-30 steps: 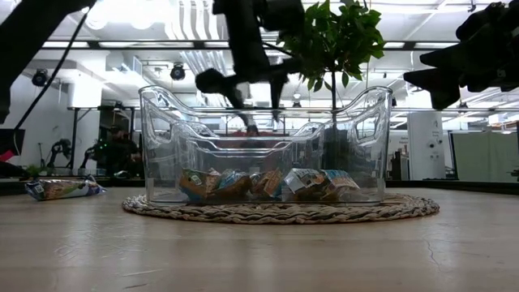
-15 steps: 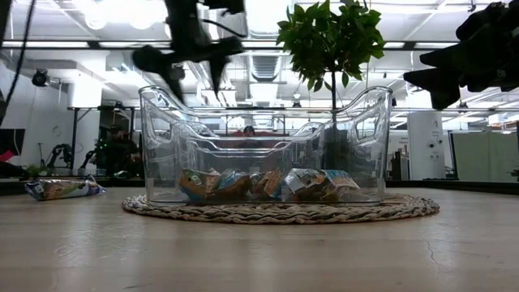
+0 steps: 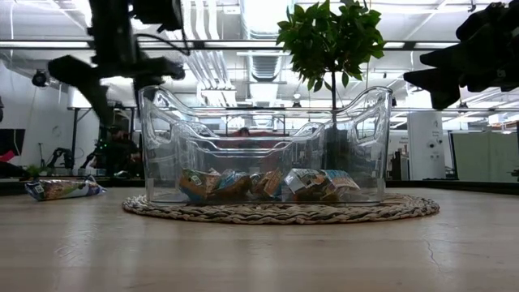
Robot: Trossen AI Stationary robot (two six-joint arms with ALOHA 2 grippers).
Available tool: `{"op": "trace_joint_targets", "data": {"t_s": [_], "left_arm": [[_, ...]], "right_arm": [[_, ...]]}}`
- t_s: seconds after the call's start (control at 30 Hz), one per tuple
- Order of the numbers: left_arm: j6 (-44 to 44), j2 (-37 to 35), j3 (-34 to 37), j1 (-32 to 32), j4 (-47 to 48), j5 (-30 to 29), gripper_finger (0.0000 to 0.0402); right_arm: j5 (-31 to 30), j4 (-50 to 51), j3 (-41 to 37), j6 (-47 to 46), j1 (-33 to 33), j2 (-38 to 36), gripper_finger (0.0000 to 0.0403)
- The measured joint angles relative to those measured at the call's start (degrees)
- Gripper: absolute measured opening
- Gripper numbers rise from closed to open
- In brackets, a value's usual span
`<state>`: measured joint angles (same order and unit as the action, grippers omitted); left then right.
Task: Pick and place Granola Bars by type
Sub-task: Put the blue granola bar into the middle transparent bin
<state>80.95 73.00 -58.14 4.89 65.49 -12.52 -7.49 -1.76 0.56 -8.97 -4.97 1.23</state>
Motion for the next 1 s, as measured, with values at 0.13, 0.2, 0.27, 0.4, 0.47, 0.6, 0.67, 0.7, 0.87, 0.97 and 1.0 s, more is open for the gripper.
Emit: {"op": "trace_joint_targets", "data": {"t_s": [0.13, 0.2, 0.27, 0.4, 0.47, 0.6, 0.67, 0.7, 0.87, 0.97, 1.0], "left_arm": [[0.15, -2.56, 4.42, -0.66, -1.10, 0.54, 0.0286], [0.26, -3.18, 6.07, -1.03, -1.36, 0.95, 0.0286], [0.59, -3.72, 7.49, -1.57, -1.50, 1.02, 0.0286], [2.23, -4.14, 10.62, -2.13, -1.54, 1.07, 0.0286], [2.56, -4.38, 12.19, -2.17, -1.75, 1.66, 0.0286], [3.05, -4.52, 15.20, -2.86, -2.52, 3.10, 0.0286], [3.21, -4.54, 16.79, -3.53, -4.91, 3.52, 0.0286], [3.49, -4.52, 17.73, -3.89, -6.45, 3.78, 0.0286], [6.42, -4.08, 21.88, -5.77, -13.61, 4.54, 0.0286], [8.46, -3.28, 23.15, -6.75, -14.74, 4.59, 0.0286], [8.93, -3.13, 23.43, -7.04, -15.12, 4.59, 0.0286]], "right_arm": [[0.02, 0.00, 0.00, 0.00, 0.00, 0.02, 0.0224], [0.00, 0.00, 0.00, 0.00, 0.00, 0.02, 0.0224], [0.00, 0.00, 0.00, 0.00, 0.00, 0.02, 0.0224], [0.00, 0.00, 0.00, 0.00, 0.00, 0.02, 0.0224], [0.00, 0.00, 0.00, 0.00, 0.00, 0.02, 0.0224], [0.00, 0.00, 0.01, 0.00, 0.00, 0.02, 0.0224], [0.00, 0.00, 0.00, 0.00, 0.00, 0.02, 0.0224], [0.00, 0.00, 0.00, 0.00, 0.00, 0.02, 0.0224], [0.00, 0.00, 0.00, 0.00, 0.00, 0.04, 0.0224], [0.00, 0.00, 0.01, 0.00, 0.00, 0.04, 0.0224], [0.00, 0.00, 0.01, 0.00, 0.00, 0.04, 0.0224]]}}
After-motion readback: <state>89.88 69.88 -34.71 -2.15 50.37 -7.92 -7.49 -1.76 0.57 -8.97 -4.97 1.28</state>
